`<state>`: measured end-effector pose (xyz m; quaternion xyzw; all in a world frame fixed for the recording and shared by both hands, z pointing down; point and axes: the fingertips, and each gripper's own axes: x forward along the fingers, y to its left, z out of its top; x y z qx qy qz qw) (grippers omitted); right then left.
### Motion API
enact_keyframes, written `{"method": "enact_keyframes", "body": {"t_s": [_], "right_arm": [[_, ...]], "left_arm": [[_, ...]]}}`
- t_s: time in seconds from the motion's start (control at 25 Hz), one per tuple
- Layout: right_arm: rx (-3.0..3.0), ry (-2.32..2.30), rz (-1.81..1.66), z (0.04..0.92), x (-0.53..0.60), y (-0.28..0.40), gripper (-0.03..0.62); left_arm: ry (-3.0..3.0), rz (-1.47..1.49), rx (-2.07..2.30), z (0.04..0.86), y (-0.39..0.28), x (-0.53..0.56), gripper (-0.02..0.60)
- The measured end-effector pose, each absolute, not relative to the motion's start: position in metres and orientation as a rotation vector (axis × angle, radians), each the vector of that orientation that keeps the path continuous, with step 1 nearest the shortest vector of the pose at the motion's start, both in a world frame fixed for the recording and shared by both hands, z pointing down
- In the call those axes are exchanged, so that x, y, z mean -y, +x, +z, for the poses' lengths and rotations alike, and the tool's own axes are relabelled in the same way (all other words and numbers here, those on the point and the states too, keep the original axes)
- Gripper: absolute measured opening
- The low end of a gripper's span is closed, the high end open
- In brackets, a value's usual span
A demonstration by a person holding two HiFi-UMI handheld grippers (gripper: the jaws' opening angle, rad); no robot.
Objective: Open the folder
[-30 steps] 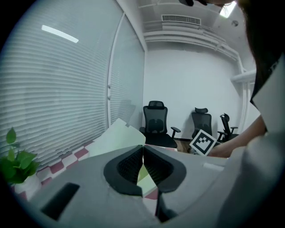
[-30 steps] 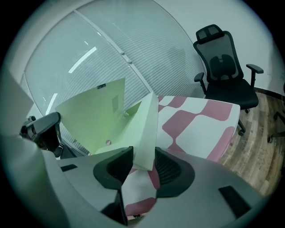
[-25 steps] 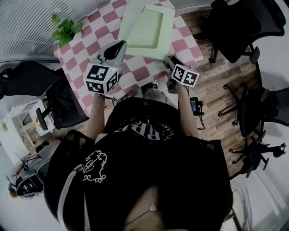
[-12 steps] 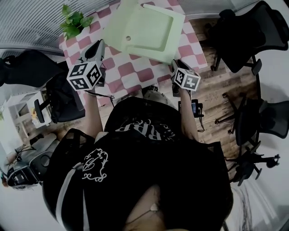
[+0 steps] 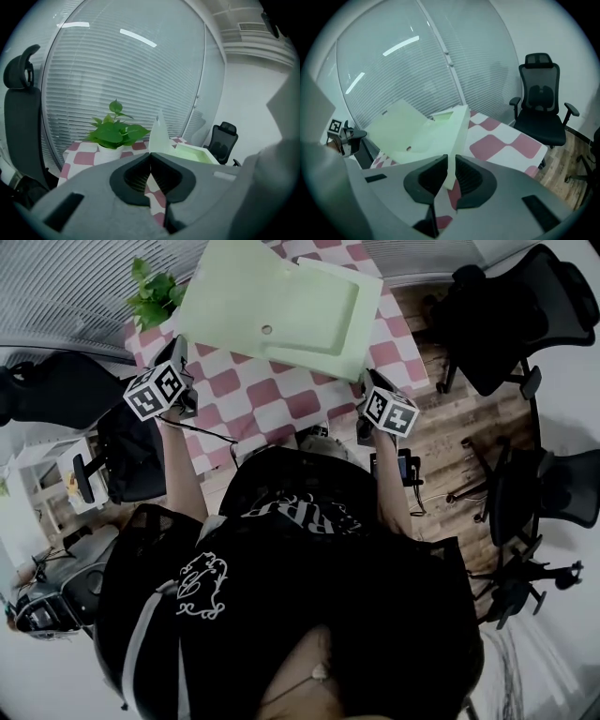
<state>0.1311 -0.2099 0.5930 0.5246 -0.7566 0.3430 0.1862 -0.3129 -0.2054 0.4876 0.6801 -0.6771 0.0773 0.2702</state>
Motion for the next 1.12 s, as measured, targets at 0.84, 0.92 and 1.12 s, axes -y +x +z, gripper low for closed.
{"method": "enact_keyframes", "body": {"t_s": [0.84, 0.92, 1.12], "right_arm": [[1.983, 1.441, 0.587, 0.595, 0.243, 0.098, 0.236], [1.944, 1.520, 0.607, 0.594, 0.251, 0.121, 0.236], [1.881, 1.625, 0.641, 0.595, 0.263, 0.161, 0.235]], "left_arm": [[1.683, 0.286, 1.738, 0.534, -0.326, 0.194, 0.017], [1.674, 0.274, 1.676, 0.548, -0.313, 0.190, 0.017], [1.626, 0.237, 1.614, 0.581, -0.292, 0.183, 0.020]]}}
